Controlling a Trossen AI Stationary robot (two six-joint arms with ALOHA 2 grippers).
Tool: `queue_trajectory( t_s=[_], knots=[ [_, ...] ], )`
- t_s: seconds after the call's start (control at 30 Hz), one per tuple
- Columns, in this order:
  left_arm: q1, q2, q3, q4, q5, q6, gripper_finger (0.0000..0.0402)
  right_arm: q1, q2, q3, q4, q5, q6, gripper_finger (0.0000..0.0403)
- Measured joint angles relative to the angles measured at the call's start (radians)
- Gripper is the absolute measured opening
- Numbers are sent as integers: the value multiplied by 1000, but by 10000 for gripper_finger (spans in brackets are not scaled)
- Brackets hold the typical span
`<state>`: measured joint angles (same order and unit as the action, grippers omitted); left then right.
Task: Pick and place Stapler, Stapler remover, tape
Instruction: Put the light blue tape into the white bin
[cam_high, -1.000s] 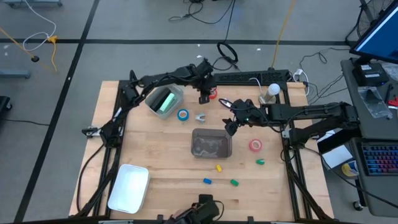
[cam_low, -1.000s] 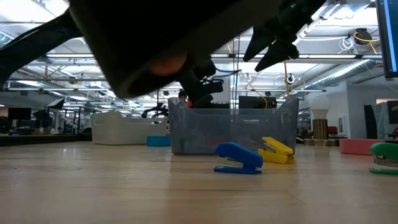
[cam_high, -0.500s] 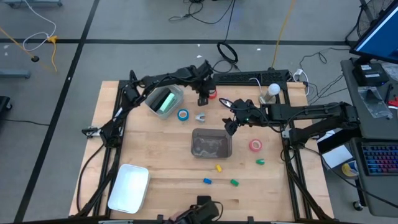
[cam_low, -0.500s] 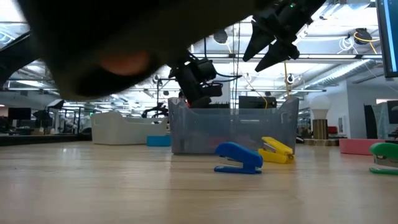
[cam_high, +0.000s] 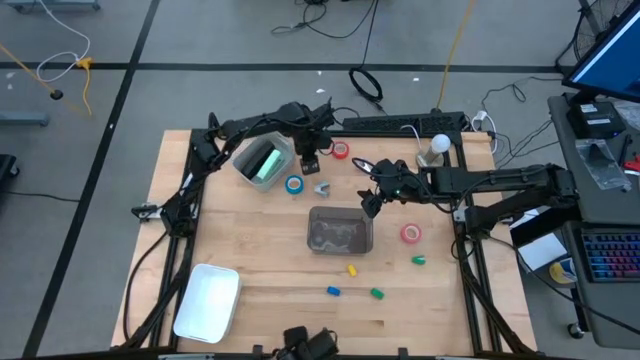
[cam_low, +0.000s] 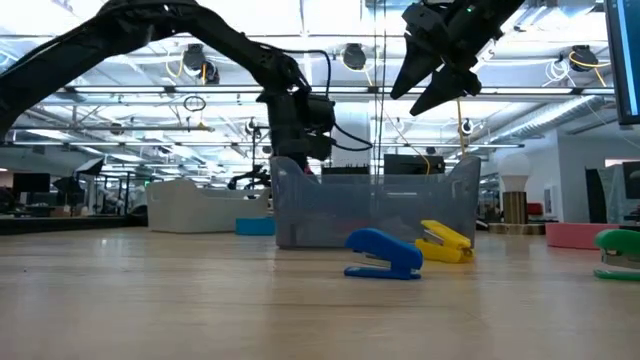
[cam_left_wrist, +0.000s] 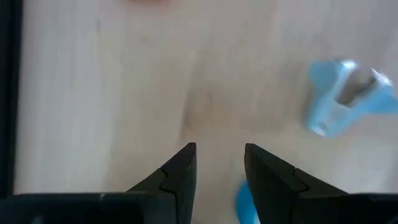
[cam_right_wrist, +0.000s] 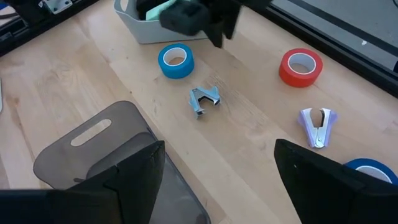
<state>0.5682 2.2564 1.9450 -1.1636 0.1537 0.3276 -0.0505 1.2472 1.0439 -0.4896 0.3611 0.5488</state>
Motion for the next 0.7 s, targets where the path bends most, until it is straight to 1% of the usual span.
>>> queue_trajectory(
  t_s=[0.13,0.27,0.4,0.53,0.7],
  knots=[
    [-21,-12,-5,-85,-24,17,133,0,0,0,0,-2,-12,293],
    [-39,-20,-34,-153,-34,131,133,0,0,0,0,-6,-18,293],
    [-48,-16,-60,-151,-34,216,133,0,0,0,0,-25,-26,293],
    [-60,-17,-68,-150,-35,271,133,0,0,0,0,-26,-39,293],
    [-76,-17,-72,-129,-81,363,133,0,0,0,0,-26,-67,293]
  ],
)
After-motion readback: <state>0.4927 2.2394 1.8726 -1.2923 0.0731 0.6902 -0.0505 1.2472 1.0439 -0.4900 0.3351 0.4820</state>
